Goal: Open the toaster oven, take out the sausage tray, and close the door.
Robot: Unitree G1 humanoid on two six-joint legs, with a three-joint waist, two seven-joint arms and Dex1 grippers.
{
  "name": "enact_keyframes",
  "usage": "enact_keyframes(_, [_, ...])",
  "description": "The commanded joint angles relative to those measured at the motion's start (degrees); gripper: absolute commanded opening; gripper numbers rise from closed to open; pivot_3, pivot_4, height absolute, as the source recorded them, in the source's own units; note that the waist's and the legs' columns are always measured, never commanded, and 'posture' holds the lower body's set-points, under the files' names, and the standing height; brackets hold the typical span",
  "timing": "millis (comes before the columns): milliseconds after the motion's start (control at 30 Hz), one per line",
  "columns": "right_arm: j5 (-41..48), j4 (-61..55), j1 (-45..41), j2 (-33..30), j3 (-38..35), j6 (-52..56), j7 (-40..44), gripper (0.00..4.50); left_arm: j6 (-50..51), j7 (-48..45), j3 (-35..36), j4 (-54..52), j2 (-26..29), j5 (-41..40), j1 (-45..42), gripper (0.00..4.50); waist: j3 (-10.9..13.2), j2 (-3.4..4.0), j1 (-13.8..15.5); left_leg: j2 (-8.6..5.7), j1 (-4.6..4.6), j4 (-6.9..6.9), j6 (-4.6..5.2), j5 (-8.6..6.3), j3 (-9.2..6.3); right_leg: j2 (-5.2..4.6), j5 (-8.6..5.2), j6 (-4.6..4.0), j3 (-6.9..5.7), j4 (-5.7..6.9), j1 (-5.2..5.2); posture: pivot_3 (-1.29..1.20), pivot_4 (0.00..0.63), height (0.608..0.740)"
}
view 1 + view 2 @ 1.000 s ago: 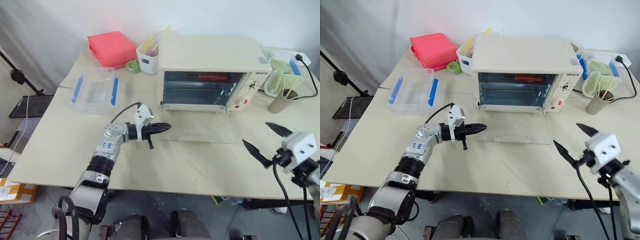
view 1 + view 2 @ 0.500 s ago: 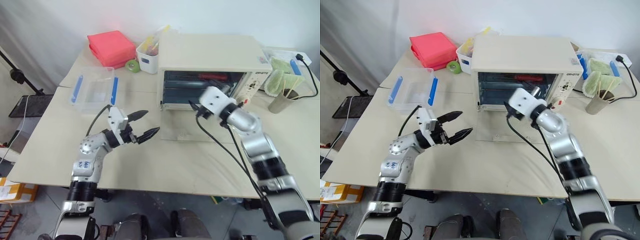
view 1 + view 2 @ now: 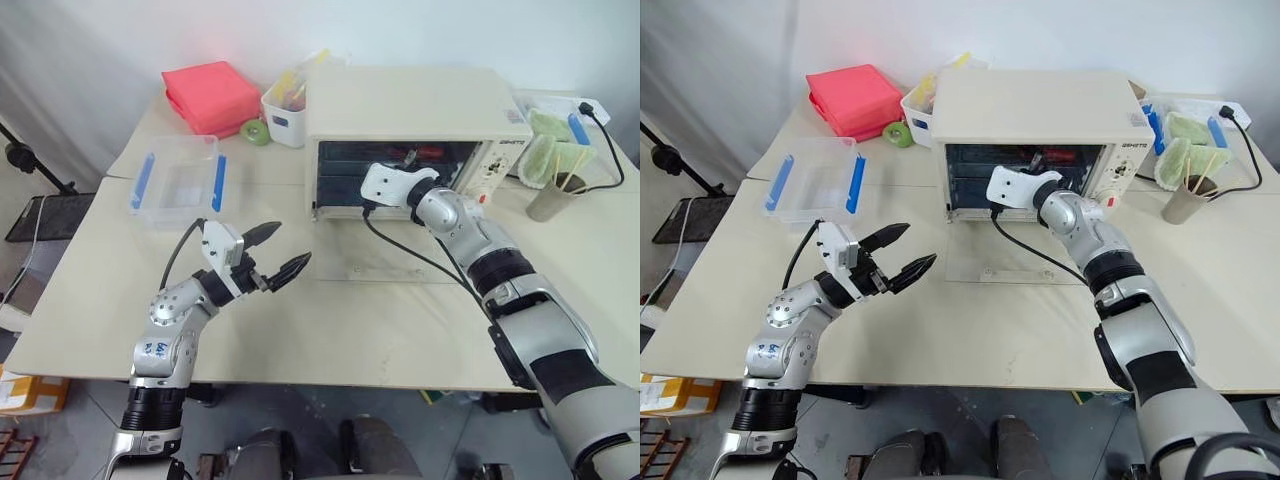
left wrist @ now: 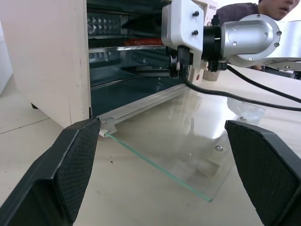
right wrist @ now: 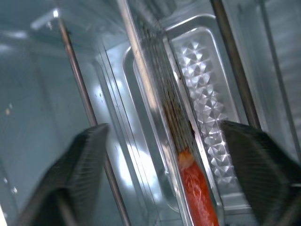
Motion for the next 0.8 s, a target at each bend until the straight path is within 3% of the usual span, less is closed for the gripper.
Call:
enact_keyframes(33, [-0.71,1.22,-2.52,0.67,0.3,-2.11,-1.75,2.21,-0.77,-0.23,-0.86,-0.77,-0.27,-0.72,-2.46,4.5,0.0,0.0,-0.14,0.0,0.0,0.0,0.0,0.0,0.0,0.0,0.0,0.0,0.0,0.0,0.0,0.0,0.15,0.74])
enact_keyframes(267, [-2.28,2.84,-3.36,1.47,0.86,-3.29,-3.25,0.01,-3.02,-2.99,-2.27,7.4,-0.99,-0.23,-10.65,4.5,0.0,0.0,-0.9,0.0,0.01,-0.01,-0.01,0.01,-0.01,0.02,0.0,0.0,-0.02,0.03,0.01,0.0,0.15,0.74])
enact_keyframes(400, [-2.37,2.71,-4.05,1.61,0.37,-2.76,-4.36,0.01,-5.29,-6.58,-1.69,20.0,-1.42,-0.35,-22.32,4.5,0.0,-0.02,-0.96,0.02,-0.02,0.06,-0.07,0.05,-0.01,0.06,0.0,0.0,-0.02,0.02,0.03,0.0,0.15,0.74])
enact_keyframes(633, [-3.13,0.44,-3.83,0.84,0.83,-3.87,-3.19,0.01,-11.21,-9.27,0.34,36.71,-2.65,-0.14,-33.85,4.5,0.0,-0.03,-1.22,0.07,-0.01,-0.06,-0.07,0.05,0.0,0.08,0.0,0.0,-0.06,0.1,-0.08,0.0,0.15,0.74])
enact_keyframes(800, [-2.07,-12.26,2.76,-3.18,0.3,-4.76,2.99,0.01,-13.55,-10.26,2.2,44.76,-2.26,-0.48,-37.95,4.5,0.02,-0.04,-0.93,0.05,-0.1,0.02,-0.07,0.05,-0.04,0.06,0.0,0.0,-0.06,0.09,-0.09,0.0,0.15,0.74])
